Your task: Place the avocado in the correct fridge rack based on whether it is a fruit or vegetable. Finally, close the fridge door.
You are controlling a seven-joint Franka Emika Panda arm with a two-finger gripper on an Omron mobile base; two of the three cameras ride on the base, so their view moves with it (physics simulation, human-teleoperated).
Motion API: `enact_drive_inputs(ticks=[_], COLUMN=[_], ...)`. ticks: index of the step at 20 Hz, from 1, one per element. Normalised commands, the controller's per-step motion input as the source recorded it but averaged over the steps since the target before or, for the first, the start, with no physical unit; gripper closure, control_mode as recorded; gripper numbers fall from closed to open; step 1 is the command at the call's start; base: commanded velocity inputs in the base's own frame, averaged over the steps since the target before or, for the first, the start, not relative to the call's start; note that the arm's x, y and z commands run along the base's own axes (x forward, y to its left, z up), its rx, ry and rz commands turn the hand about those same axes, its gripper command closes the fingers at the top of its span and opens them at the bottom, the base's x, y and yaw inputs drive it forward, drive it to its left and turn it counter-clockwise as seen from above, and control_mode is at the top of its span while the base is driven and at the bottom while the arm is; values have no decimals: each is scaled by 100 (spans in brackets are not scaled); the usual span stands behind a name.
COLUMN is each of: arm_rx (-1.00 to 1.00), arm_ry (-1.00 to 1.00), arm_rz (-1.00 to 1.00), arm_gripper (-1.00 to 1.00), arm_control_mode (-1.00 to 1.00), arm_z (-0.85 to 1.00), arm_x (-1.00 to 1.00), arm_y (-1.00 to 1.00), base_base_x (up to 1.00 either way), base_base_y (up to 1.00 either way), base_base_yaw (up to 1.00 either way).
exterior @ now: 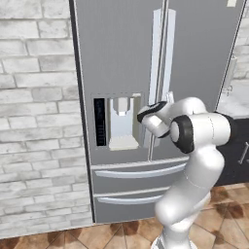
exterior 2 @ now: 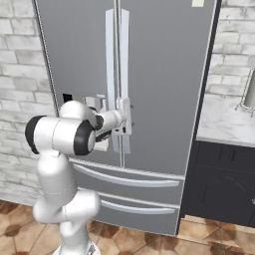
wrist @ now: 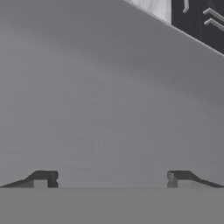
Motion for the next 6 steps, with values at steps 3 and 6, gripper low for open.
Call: enact_drive_inputs(ticks=[3, 6], arm_rx=[-3, -3], arm_ry=[8, 11], arm_rz=[-25, -21], arm_gripper=[-100, -100], arm_control_mode=[-100, -100], arm_z=[23, 42], arm_x=[36, 20], arm_y=[9, 0], base_base_x=[0, 0], base_base_y=[0, 0], base_base_yaw=[0, 0])
